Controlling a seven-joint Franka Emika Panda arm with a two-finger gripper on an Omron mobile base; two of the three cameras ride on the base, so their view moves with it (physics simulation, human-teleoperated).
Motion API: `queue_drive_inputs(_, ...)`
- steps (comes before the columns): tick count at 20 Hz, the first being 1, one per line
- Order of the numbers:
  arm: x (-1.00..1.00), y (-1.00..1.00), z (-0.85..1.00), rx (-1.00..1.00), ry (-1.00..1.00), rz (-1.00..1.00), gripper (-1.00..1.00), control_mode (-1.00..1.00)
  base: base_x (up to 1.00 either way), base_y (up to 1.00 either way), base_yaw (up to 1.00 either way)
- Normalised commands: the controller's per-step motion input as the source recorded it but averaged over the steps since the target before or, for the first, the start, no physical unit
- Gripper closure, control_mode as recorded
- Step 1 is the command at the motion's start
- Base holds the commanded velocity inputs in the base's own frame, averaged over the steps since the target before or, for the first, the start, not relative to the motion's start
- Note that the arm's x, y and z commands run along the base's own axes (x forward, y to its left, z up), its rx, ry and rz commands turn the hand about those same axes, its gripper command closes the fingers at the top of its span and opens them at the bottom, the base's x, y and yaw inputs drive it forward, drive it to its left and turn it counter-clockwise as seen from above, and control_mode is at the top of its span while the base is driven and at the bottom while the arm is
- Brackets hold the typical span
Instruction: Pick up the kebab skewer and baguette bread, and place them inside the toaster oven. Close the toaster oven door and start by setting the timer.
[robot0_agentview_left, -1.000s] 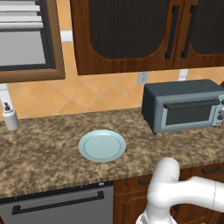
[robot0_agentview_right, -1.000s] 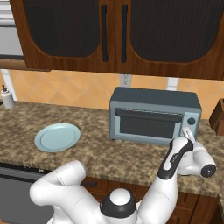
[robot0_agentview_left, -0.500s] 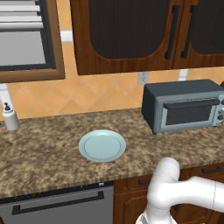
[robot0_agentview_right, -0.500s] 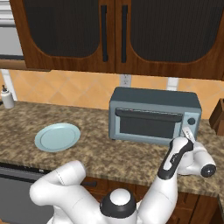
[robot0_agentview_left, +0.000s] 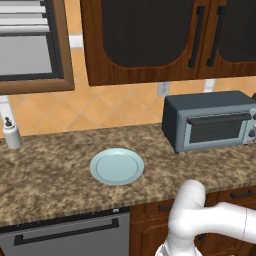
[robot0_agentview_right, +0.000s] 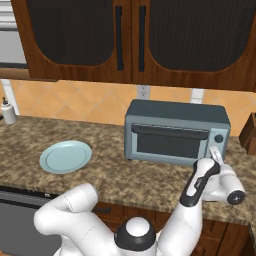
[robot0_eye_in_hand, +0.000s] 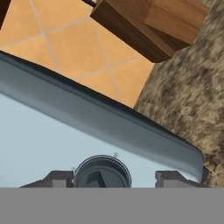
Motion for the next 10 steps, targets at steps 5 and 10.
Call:
queue_drive_inputs(5, 0.16, 0.10, 0.07, 0.01, 0.00, -0.05, 1.00, -1.00, 0.00, 0.00, 0.00)
queue_drive_inputs(10, 0.03, 0.00, 0.15, 0.00, 0.00, 0.00, 1.00, -1.00, 0.00, 0.00, 0.00)
